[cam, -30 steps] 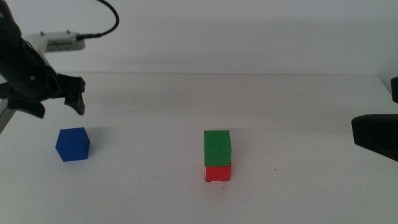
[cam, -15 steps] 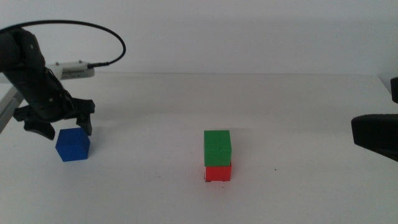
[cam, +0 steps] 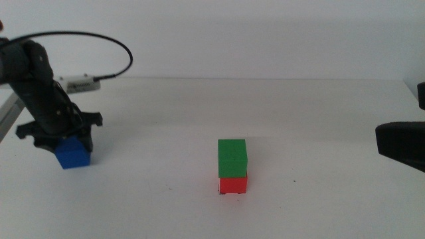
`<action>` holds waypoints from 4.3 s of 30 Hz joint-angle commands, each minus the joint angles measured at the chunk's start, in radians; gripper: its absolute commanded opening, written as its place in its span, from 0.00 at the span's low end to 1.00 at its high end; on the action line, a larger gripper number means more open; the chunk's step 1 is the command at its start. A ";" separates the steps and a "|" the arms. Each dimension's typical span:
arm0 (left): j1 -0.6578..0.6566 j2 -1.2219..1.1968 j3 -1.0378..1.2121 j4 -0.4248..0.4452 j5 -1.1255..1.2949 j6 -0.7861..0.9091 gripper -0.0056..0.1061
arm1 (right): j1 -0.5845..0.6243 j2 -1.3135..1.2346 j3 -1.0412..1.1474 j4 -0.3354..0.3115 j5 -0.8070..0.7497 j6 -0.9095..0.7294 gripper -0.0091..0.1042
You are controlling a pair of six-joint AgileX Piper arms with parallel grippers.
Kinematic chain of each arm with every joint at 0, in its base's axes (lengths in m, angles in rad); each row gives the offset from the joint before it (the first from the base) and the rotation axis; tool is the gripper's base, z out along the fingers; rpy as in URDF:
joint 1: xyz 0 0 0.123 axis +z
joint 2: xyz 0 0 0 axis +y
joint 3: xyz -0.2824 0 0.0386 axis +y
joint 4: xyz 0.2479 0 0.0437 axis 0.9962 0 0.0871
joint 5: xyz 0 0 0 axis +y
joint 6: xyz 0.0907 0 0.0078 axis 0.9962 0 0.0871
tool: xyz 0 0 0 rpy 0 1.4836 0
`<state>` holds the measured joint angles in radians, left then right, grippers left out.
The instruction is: Stack red cubes first, then green, then blue cubes in a specific spot.
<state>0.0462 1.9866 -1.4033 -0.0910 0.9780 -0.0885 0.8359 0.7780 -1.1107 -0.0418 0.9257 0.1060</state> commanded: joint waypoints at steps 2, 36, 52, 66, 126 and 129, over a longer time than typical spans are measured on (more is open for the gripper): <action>-0.050 -0.112 -0.003 0.066 0.053 -0.124 0.03 | 0.001 -0.004 0.004 -0.003 -0.006 -0.002 0.80; -0.815 -0.048 -0.364 0.202 0.235 -0.690 0.03 | 0.001 -0.004 0.004 -0.003 -0.006 -0.002 0.80; -0.815 0.000 -0.364 0.203 0.179 -0.697 0.03 | 0.001 -0.004 0.004 -0.003 -0.006 -0.002 0.80; -0.813 -0.049 -0.364 0.230 0.190 -0.610 0.89 | 0.001 -0.004 0.004 -0.003 -0.006 -0.002 0.80; -0.157 -1.755 1.063 0.030 -0.605 0.145 0.89 | -0.290 -0.104 0.544 0.030 -0.632 0.028 0.80; -0.157 -1.841 1.159 0.030 -0.623 0.145 0.89 | -0.413 -0.261 0.675 -0.009 -0.634 0.028 0.80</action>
<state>-0.1106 0.1847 -0.2865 -0.0553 0.3940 0.0555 0.4739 0.5907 -0.4774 -0.0265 0.3239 0.1376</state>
